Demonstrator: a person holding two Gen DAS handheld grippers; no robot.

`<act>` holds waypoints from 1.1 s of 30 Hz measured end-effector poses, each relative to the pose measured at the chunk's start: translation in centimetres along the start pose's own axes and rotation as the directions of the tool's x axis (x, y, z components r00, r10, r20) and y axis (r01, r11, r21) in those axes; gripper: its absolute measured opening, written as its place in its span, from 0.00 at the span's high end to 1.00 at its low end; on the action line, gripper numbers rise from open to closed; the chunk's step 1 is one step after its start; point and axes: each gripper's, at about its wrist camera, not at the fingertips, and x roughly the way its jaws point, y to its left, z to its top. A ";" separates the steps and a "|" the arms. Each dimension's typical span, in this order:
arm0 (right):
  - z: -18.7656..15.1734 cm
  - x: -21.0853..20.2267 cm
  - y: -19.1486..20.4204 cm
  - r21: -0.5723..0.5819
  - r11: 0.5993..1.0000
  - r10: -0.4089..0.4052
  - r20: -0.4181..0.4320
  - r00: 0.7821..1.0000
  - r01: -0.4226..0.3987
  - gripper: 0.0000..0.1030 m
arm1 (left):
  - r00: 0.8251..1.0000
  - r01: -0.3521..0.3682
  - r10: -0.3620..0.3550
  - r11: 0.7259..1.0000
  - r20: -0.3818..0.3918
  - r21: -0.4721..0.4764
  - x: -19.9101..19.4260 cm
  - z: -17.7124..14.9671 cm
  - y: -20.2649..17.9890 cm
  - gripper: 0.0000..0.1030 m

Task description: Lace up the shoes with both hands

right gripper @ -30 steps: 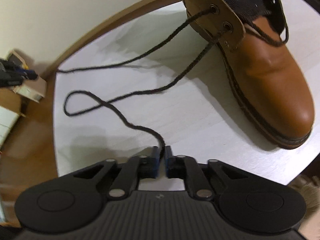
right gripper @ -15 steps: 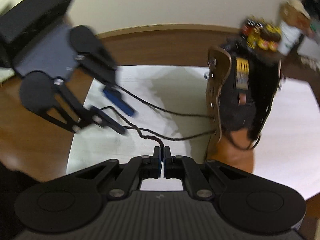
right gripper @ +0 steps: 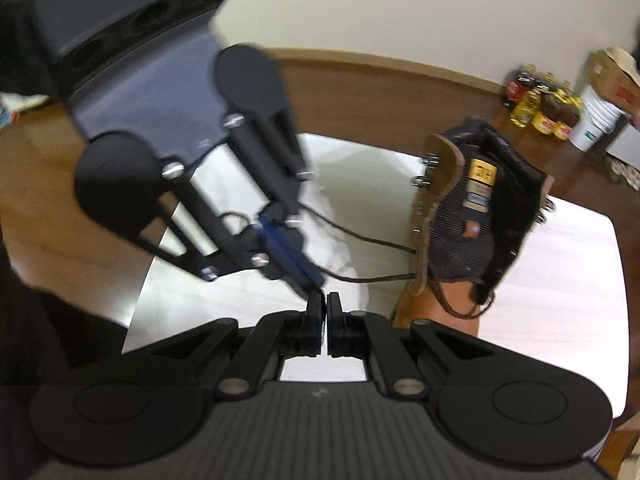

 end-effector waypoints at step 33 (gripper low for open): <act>-18.6 -3.2 -24.5 0.700 0.638 0.203 0.249 0.947 -0.321 0.86 | 0.882 -0.459 0.333 0.767 -0.334 -0.448 11.4 9.8 4.9 0.97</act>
